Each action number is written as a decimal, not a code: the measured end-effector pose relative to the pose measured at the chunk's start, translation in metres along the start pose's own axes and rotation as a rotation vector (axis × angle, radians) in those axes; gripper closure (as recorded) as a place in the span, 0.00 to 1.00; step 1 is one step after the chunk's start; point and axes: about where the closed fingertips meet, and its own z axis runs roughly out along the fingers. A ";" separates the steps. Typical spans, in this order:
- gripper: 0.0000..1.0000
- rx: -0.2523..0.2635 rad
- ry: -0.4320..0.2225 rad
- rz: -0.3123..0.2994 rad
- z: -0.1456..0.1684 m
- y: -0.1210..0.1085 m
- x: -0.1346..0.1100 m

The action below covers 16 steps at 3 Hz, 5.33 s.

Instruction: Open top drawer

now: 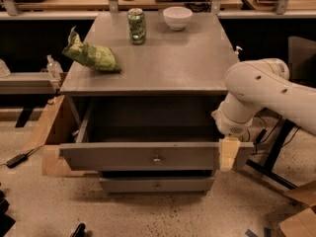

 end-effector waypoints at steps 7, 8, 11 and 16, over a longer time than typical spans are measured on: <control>0.63 -0.236 0.220 0.227 -0.046 0.109 0.002; 0.39 -0.215 0.196 0.210 -0.044 0.104 0.001; 0.00 -0.040 0.009 0.016 -0.026 0.044 -0.024; 1.00 -0.155 -0.053 0.117 0.014 0.094 -0.015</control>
Offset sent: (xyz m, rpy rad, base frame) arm -0.0807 0.0011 -0.0231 -0.0719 0.3223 -0.1446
